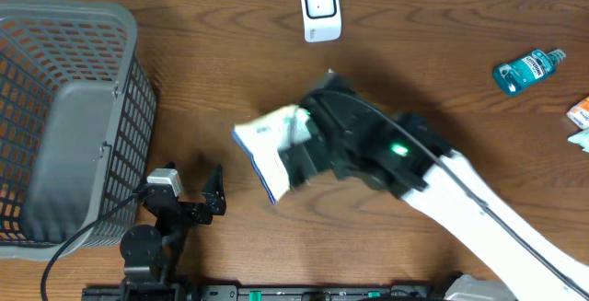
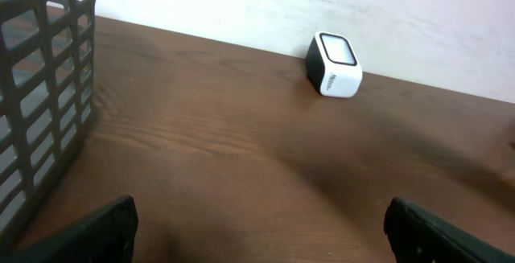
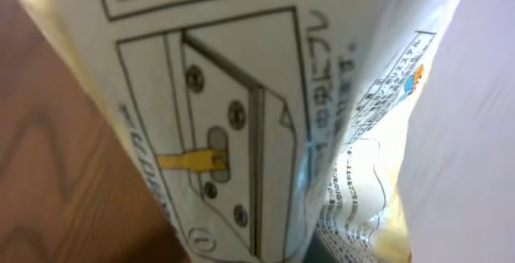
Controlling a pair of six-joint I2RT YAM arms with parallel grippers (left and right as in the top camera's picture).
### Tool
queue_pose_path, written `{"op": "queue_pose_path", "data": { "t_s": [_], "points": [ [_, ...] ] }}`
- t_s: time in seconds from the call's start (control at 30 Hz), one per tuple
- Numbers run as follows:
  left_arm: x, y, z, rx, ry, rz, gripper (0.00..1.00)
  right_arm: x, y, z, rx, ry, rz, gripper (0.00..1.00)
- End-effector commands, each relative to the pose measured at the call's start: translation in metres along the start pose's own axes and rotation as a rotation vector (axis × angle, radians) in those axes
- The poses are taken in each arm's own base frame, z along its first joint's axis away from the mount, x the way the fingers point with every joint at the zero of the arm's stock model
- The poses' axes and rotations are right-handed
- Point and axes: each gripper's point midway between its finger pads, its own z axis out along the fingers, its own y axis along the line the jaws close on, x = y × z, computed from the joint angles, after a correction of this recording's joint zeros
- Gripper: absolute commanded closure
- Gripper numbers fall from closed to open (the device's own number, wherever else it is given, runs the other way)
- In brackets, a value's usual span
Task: Scan the item barcode
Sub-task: 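Lift the snack bag and swing it toward the back of the table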
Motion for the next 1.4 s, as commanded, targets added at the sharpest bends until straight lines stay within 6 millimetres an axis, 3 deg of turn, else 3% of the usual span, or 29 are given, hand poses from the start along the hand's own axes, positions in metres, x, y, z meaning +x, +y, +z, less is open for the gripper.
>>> {"op": "queue_pose_path", "data": {
  "t_s": [0.0,0.3,0.37,0.47,1.03,1.23,1.37],
  "points": [
    [0.013,0.001,0.002,0.006,0.034,0.003,0.02,-0.032,0.006,-0.058,0.089,-0.234,-0.23,0.99],
    [0.013,0.001,0.002,0.006,0.034,0.003,0.02,-0.058,0.074,-0.173,0.26,-0.562,-0.471,0.99],
    [0.013,0.001,0.002,0.007,0.034,0.004,0.02,-0.059,0.082,-0.187,0.293,-0.587,-0.48,0.99],
    [0.013,0.001,0.002,0.007,0.034,0.004,0.02,-0.055,0.089,-0.193,0.303,-0.581,-0.473,0.99],
    [0.013,0.001,0.002,0.007,0.034,0.004,0.02,-0.047,0.059,-0.134,0.126,-0.487,-0.319,0.99],
    [0.013,0.001,0.002,0.006,0.034,0.003,0.02,-0.02,0.005,-0.094,0.093,-0.458,0.17,0.99],
    [0.013,0.001,0.002,0.006,0.034,0.003,0.02,-0.005,-0.018,-0.061,-0.001,-0.504,0.485,0.99]
  ]
}}
